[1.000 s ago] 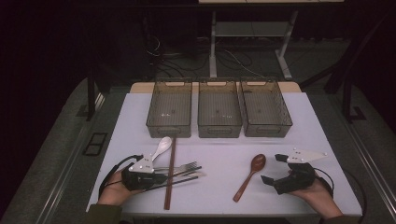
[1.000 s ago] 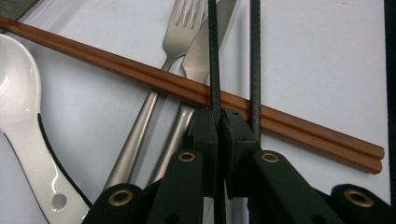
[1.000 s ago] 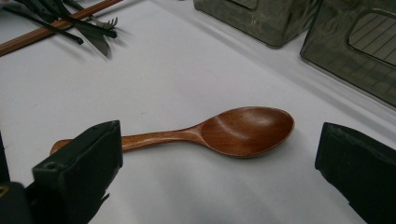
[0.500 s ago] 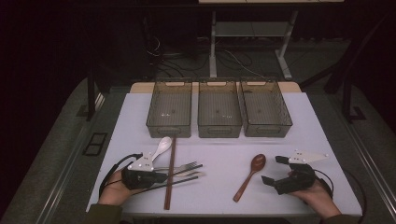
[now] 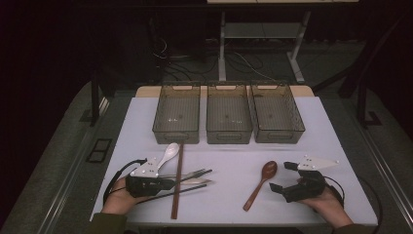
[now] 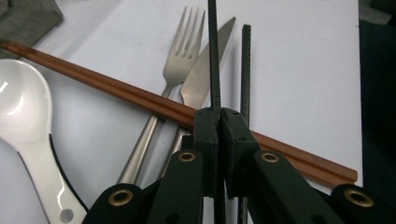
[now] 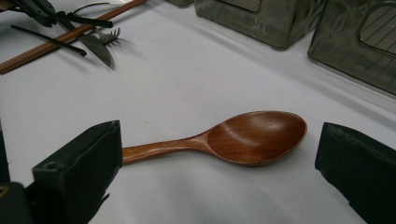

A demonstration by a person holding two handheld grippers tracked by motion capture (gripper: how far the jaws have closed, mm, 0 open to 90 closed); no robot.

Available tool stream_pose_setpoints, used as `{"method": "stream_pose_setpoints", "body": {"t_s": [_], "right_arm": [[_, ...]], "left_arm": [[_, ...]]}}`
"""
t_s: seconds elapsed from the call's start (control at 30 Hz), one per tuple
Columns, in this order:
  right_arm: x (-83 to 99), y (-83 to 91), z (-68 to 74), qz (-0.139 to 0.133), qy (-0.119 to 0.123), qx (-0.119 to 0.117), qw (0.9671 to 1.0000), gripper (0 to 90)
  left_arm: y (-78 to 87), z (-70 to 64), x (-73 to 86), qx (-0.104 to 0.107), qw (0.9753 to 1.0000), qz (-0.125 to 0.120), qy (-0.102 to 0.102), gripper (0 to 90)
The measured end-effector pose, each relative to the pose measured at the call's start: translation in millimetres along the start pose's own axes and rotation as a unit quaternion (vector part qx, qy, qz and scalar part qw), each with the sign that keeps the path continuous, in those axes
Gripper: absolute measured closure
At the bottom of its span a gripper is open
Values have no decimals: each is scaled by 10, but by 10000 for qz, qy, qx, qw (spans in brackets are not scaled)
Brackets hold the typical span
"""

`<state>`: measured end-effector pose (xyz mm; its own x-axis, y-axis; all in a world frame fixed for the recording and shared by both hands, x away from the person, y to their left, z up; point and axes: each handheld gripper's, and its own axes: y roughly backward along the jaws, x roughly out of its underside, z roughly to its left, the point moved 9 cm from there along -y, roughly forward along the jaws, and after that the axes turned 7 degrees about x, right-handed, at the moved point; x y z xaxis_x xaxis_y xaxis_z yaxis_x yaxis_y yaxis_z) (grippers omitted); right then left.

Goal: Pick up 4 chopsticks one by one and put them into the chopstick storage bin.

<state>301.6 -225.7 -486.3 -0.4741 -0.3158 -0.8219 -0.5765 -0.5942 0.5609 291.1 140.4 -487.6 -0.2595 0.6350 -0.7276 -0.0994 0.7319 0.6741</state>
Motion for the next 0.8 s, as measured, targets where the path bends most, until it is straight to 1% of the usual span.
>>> {"method": "stream_pose_setpoints", "body": {"t_s": [0.03,0.2,0.27,0.33,0.4,0.43,0.5,0.6,0.67,0.8], "right_arm": [[-2,2,-3,-8,-10,3,10000,10],[-10,11,-5,-33,-15,-3,10000,10],[-14,14,-3,-53,-4,-17,10000,10],[-14,23,2,-53,-13,-22,10000,10],[-17,25,4,-64,-12,-22,10000,10],[-14,20,0,-67,11,-28,10000,10],[2,19,-1,-26,26,-18,10000,10],[-14,25,6,-75,19,-34,10000,10],[-21,20,10,-80,11,-37,10000,10],[-15,13,7,-62,40,-29,10000,10]], "left_arm": [[5,6,-10,-10,10000,-23,-21,848],[10,9,-35,-22,9999,-90,135,848],[14,10,-51,-27,9998,-98,149,849],[17,16,-81,-57,9998,-132,131,849],[22,14,-111,-85,9997,-142,188,848],[28,21,-130,-121,9996,-158,183,848],[34,29,-167,-128,9994,-219,225,848],[32,33,-194,-193,9993,-224,226,848],[25,24,-225,-181,9991,-299,251,848],[19,55,-283,-225,9986,-340,338,848]]}}
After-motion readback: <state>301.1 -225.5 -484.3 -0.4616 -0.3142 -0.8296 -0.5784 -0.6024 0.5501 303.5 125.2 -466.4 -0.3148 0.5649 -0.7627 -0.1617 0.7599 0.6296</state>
